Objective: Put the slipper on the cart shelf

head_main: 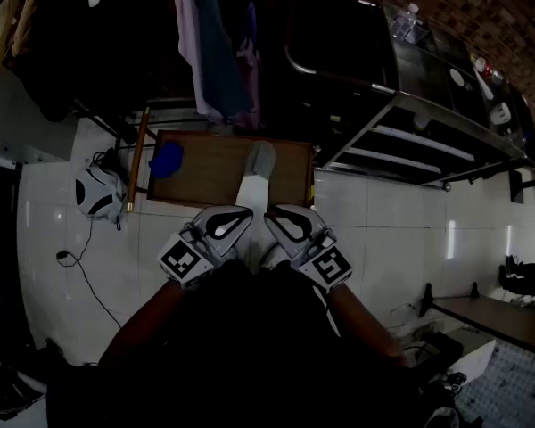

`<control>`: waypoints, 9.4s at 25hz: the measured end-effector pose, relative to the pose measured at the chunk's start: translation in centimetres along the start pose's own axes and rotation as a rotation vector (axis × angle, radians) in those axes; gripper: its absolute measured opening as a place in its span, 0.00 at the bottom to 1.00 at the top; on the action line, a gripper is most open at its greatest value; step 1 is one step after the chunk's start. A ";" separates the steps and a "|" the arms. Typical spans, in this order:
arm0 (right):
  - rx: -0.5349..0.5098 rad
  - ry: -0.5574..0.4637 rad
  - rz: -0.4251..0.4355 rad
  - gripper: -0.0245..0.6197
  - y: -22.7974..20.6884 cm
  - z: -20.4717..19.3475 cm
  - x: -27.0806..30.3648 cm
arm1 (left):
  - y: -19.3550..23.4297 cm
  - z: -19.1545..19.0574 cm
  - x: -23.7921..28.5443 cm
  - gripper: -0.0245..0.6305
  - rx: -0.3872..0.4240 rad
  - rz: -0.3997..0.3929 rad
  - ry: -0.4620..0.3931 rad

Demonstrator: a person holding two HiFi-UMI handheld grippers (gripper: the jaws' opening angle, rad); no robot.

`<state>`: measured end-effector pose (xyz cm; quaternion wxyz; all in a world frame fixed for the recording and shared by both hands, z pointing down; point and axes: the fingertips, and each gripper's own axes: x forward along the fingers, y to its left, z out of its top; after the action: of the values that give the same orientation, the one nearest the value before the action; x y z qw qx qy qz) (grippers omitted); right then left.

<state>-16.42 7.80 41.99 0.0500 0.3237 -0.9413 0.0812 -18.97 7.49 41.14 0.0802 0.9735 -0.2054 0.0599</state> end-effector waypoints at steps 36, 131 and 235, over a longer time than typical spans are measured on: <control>0.583 0.560 -0.266 0.35 -10.4 -29.0 8.6 | 13.4 -7.8 -1.6 0.05 -0.118 -0.188 0.075; 0.046 -0.262 -0.242 0.13 -10.4 9.0 4.6 | 12.8 4.9 -1.6 0.04 -0.003 -0.023 -0.111; 0.468 -0.181 -0.182 0.13 -31.1 -9.5 -37.4 | -18.6 2.7 41.0 0.04 0.059 -0.077 0.046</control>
<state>32.55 7.90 49.55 -0.1035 0.4157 -0.8647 0.2624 26.10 7.76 42.23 0.0583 0.9811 -0.1640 0.0850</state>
